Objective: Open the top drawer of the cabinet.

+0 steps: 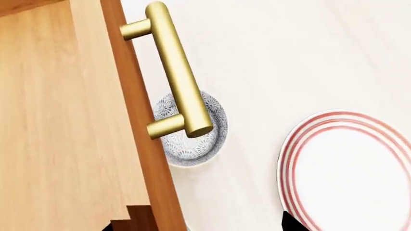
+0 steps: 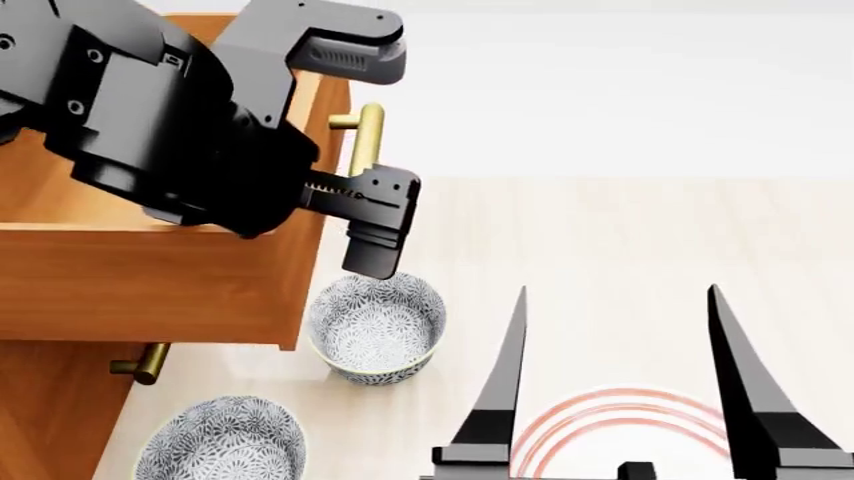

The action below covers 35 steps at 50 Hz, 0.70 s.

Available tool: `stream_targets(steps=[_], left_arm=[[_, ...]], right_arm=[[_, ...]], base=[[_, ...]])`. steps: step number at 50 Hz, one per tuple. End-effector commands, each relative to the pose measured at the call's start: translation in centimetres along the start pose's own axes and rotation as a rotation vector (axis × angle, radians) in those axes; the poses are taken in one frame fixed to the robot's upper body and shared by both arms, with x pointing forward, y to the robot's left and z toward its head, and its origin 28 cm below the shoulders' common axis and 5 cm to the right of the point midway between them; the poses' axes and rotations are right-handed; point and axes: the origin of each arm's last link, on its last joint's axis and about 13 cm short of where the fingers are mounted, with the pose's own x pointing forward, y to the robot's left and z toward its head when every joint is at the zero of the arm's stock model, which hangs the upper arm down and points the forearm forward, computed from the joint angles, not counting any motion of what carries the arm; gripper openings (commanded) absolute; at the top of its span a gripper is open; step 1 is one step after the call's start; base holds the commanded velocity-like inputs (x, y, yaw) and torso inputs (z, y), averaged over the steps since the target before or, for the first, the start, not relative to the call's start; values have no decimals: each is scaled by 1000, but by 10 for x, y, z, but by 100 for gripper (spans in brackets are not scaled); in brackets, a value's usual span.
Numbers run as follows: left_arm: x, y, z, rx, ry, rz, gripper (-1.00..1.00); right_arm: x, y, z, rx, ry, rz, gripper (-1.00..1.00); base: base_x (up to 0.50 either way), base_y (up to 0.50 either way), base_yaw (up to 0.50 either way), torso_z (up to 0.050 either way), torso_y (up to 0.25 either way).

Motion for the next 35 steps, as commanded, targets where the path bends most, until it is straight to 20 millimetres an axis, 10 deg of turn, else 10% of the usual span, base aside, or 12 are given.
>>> stream_targets(steps=[1,35], left_arm=[[-2,-23,-2,5,2,-145,100],[-5,-62,-21,79,13,-282,100]], right_arm=[[0,-1,1,1,-3,-4,100],[0,-1,3,1,-8,-5,100]], base=[[0,0,0,0,0],[0,0,-2,0,0]])
